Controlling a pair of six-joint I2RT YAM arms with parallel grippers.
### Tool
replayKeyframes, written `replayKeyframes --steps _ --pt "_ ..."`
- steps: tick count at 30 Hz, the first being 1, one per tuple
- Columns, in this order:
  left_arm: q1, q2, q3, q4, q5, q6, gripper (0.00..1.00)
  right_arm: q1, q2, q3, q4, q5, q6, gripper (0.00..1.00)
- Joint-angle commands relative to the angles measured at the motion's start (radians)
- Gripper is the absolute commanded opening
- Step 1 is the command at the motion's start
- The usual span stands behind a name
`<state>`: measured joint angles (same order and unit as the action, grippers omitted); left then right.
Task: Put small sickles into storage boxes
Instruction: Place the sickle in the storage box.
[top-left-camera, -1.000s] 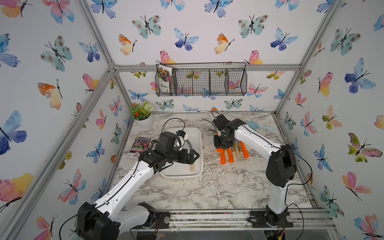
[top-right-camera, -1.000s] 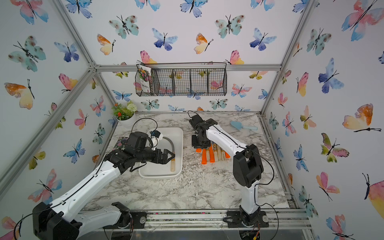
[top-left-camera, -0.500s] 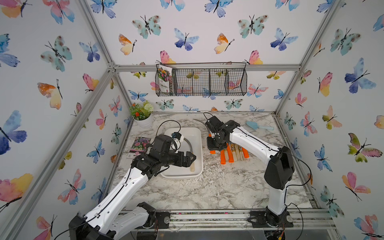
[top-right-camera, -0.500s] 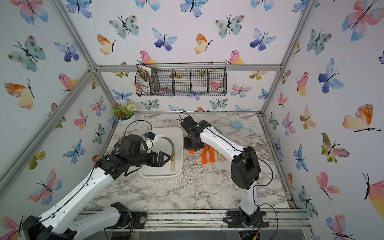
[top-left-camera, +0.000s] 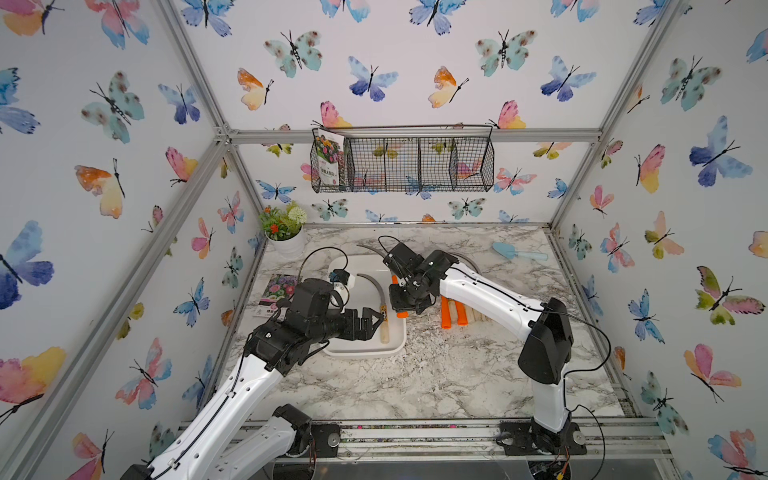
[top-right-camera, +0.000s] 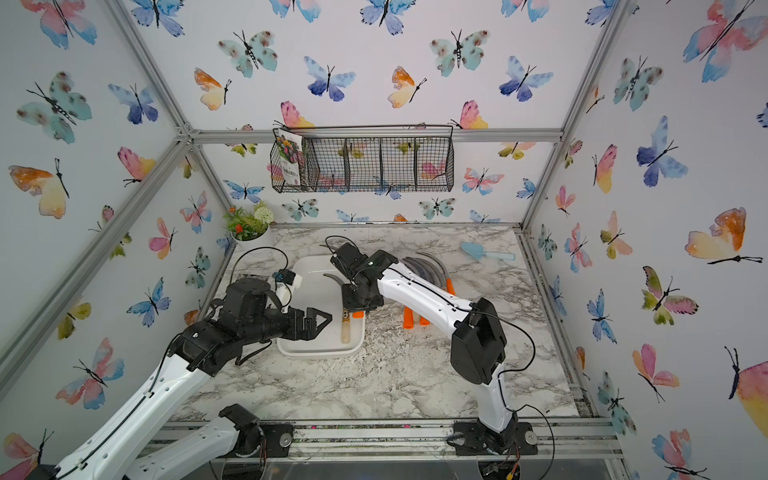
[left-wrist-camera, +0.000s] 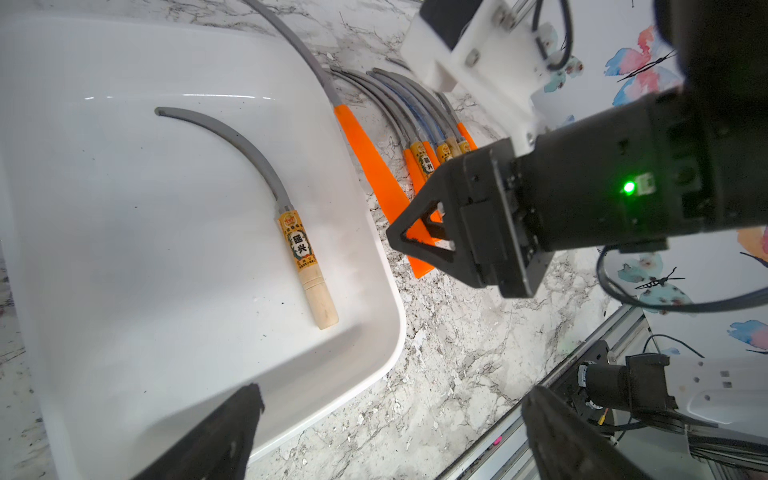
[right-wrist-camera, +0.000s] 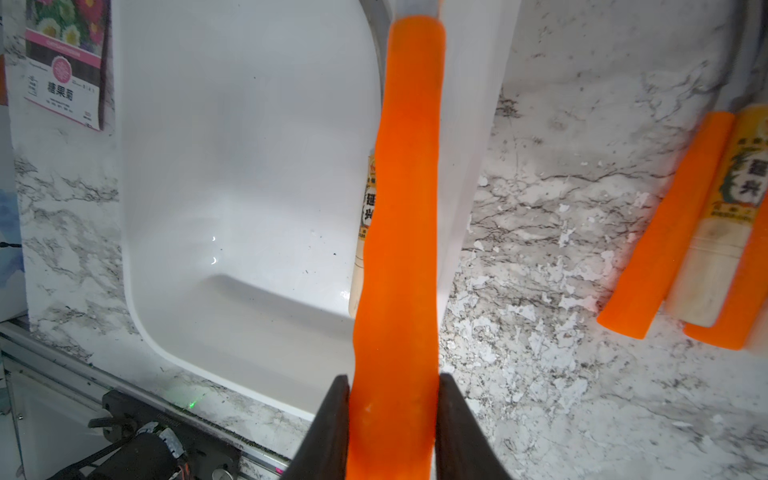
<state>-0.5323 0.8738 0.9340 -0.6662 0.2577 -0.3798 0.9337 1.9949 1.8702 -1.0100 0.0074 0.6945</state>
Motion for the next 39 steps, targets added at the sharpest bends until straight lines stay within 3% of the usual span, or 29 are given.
replayKeyframes --steps 1,14,29,39 --pt "-0.006 -0.046 -0.017 -0.044 -0.03 -0.037 0.98 0.02 0.024 0.018 0.0 0.006 0.019 0.01" --pt "-0.006 -0.161 0.016 -0.147 -0.083 -0.099 0.98 0.051 0.091 -0.019 0.081 -0.045 0.029 0.01" --pt "-0.006 -0.246 0.01 -0.225 -0.124 -0.111 0.98 0.068 0.249 0.067 0.128 -0.113 0.048 0.01" --pt "-0.006 -0.278 0.004 -0.248 -0.126 -0.107 0.98 0.07 0.291 0.076 0.147 -0.139 0.061 0.2"
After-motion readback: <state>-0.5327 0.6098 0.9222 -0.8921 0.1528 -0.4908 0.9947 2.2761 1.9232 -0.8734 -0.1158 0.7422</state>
